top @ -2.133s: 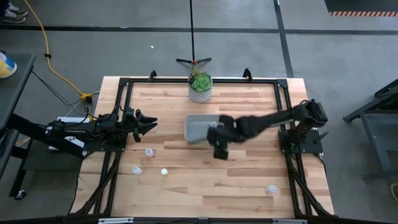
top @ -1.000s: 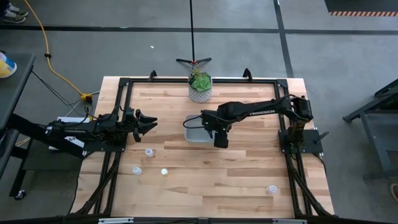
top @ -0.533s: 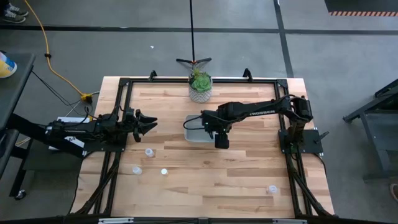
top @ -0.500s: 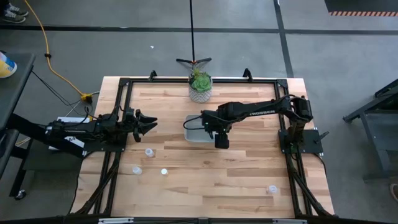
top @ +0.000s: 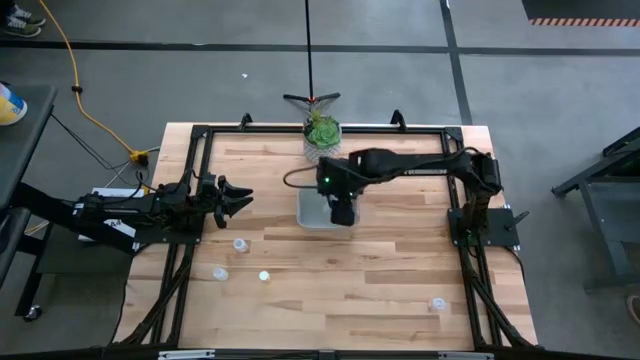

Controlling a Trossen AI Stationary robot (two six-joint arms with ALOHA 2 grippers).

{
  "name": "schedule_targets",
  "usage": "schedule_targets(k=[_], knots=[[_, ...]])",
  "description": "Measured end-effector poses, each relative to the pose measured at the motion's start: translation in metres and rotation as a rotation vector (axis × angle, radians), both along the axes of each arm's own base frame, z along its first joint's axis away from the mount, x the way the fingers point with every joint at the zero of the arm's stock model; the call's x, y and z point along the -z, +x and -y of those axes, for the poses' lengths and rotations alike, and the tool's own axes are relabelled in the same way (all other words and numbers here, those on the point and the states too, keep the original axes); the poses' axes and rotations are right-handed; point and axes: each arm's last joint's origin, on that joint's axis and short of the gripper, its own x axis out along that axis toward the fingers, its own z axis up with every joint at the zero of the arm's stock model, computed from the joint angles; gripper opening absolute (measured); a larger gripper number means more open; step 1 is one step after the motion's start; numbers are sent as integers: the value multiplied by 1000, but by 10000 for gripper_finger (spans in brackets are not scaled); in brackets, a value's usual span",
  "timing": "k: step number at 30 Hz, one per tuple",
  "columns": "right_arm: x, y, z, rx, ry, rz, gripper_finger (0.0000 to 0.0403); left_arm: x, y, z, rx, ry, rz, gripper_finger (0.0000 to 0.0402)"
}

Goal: Pick and place pill bottles into a basket
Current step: Put the bottom transparent pill bottle into the gray bin

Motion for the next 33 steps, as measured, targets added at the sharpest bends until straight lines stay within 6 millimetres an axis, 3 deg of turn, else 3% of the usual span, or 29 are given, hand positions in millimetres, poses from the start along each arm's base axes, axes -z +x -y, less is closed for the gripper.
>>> schedule_targets(k=[5, 9, 15, 20, 26, 33], knots=[[-51, 7, -30, -173, 24, 149, 160, 0, 0, 0, 0, 0, 0, 200], [-70, -6, -67, -337, 87, 105, 147, 0, 0, 0, 0, 0, 0, 200], [-55, -41, -119, -328, 113, -239, 150, 0, 0, 0, 0, 0, 0, 200], [-33, -72, -151, -178, 85, -475, 194, 0, 0, 0, 0, 0, 0, 200], [-3, -117, -194, -74, 161, -581, 251, 0, 0, 0, -2, 0, 0, 200], [18, -169, -237, -58, 209, -489, 263, 0, 0, 0, -10, 0, 0, 200]])
